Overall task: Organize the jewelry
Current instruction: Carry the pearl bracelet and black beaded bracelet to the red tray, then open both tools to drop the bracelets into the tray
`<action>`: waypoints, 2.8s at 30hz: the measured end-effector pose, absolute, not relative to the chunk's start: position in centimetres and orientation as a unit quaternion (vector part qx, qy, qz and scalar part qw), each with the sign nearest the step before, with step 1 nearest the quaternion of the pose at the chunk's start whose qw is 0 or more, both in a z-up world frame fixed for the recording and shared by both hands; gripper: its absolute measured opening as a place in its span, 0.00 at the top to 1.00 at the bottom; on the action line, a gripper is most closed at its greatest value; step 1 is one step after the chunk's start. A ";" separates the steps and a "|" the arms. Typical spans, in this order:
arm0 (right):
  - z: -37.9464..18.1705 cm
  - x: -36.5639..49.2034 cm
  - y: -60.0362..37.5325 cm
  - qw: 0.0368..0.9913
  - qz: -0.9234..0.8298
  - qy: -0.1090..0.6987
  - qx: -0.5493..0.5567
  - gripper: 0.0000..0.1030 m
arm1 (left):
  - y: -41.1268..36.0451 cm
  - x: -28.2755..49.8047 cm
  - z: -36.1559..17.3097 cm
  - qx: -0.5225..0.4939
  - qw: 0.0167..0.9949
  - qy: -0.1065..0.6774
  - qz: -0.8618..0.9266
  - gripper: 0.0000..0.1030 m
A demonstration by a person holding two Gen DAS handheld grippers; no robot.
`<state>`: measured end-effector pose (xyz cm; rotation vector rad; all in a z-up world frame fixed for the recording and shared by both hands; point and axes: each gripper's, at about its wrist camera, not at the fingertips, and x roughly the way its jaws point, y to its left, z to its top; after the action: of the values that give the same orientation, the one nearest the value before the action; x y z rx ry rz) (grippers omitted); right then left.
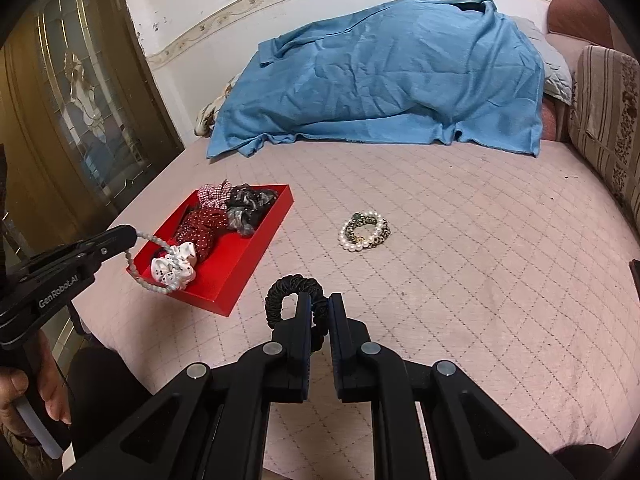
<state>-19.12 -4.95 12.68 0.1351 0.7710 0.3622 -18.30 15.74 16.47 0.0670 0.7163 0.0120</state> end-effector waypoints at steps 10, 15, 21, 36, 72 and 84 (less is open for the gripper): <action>11.8 -18.5 -3.9 0.902 0.179 0.387 0.060 0.91 | 16.9 -17.3 15.1 0.010 0.930 0.368 -0.004 0.95; 11.5 -17.7 -3.2 0.898 0.181 0.396 0.059 0.91 | 19.0 -16.2 14.7 -0.038 0.923 0.382 -0.025 0.95; 11.3 -16.4 -2.4 0.894 0.187 0.403 0.060 0.91 | 22.9 -14.6 15.1 -0.107 0.919 0.377 -0.042 0.95; 12.9 -11.0 4.7 0.882 0.249 0.398 0.046 0.91 | 25.7 -11.2 10.6 -0.196 0.890 0.403 -0.077 0.95; 6.6 -3.7 14.1 0.854 0.258 0.452 -0.022 0.77 | 25.9 -10.8 6.3 -0.133 0.897 0.422 -0.018 0.55; 9.7 -5.8 10.7 0.876 0.242 0.418 0.004 0.58 | 25.2 -12.7 8.8 -0.097 0.914 0.395 0.016 0.43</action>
<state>-5.77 10.65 9.73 0.0091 0.8721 0.5045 -12.69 25.23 8.81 -0.1990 0.8128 0.0334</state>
